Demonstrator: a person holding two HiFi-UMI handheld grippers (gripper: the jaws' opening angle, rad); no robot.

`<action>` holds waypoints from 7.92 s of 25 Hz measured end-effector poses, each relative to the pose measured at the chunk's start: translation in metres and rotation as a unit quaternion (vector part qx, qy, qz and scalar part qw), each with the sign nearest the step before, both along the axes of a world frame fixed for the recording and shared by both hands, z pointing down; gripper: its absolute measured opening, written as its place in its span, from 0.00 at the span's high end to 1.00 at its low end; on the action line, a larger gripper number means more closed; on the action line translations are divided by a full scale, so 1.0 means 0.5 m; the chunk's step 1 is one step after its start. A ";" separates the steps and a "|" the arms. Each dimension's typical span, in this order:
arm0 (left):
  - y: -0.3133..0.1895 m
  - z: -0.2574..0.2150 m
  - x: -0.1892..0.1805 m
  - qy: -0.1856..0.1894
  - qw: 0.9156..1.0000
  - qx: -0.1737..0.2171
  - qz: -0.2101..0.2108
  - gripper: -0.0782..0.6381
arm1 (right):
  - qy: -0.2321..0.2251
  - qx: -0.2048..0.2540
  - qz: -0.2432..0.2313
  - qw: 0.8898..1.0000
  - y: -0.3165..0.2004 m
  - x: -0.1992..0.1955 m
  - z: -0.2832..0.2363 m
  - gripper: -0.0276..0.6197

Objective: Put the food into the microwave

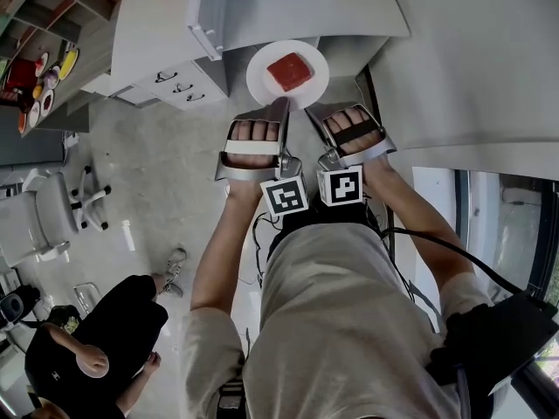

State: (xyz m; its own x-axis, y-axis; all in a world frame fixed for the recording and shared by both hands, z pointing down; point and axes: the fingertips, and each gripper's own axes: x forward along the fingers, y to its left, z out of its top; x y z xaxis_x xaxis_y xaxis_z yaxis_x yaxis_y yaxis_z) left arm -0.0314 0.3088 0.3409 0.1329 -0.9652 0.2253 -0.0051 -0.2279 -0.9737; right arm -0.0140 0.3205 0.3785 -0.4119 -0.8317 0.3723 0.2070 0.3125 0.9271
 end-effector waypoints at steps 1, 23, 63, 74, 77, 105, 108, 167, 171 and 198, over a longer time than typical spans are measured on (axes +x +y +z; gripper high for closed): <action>-0.008 0.000 0.000 -0.001 1.000 0.000 0.000 0.86 | 0.001 -0.003 0.001 1.000 -0.006 0.001 0.002 0.95; -0.383 0.038 0.066 0.001 0.998 -0.034 -0.057 0.86 | -0.006 -0.013 -0.064 0.998 -0.394 0.060 0.024 0.95; -0.827 0.136 -0.013 -0.010 0.996 -0.065 -0.065 0.86 | -0.002 -0.073 -0.028 0.997 -0.822 0.003 0.122 0.95; -0.909 0.206 -0.048 -0.006 0.994 -0.087 -0.069 0.85 | 0.002 -0.094 -0.015 0.996 -0.900 -0.017 0.185 0.95; -0.937 0.223 -0.059 -0.010 0.994 -0.089 -0.066 0.85 | 0.005 -0.093 -0.012 0.996 -0.928 -0.029 0.195 0.95; -1.139 0.304 -0.085 -0.023 0.995 -0.074 -0.060 0.85 | -0.006 -0.096 0.002 0.995 -1.078 -0.042 0.269 0.95; -1.159 0.309 -0.091 -0.022 0.995 -0.077 -0.065 0.85 | -0.011 -0.098 0.003 0.995 -1.086 -0.049 0.271 0.95; -1.263 0.406 -0.070 -0.028 0.963 -0.269 -0.015 0.80 | -0.038 -0.137 0.028 0.989 -1.169 -0.072 0.293 0.95; -1.250 0.416 -0.077 -0.052 0.953 -0.299 -0.012 0.79 | -0.041 -0.138 0.027 0.989 -1.174 -0.074 0.289 0.95; -1.206 0.382 -0.081 -0.045 0.942 -0.331 -0.037 0.68 | -0.039 -0.149 0.015 0.988 -1.159 -0.082 0.295 0.95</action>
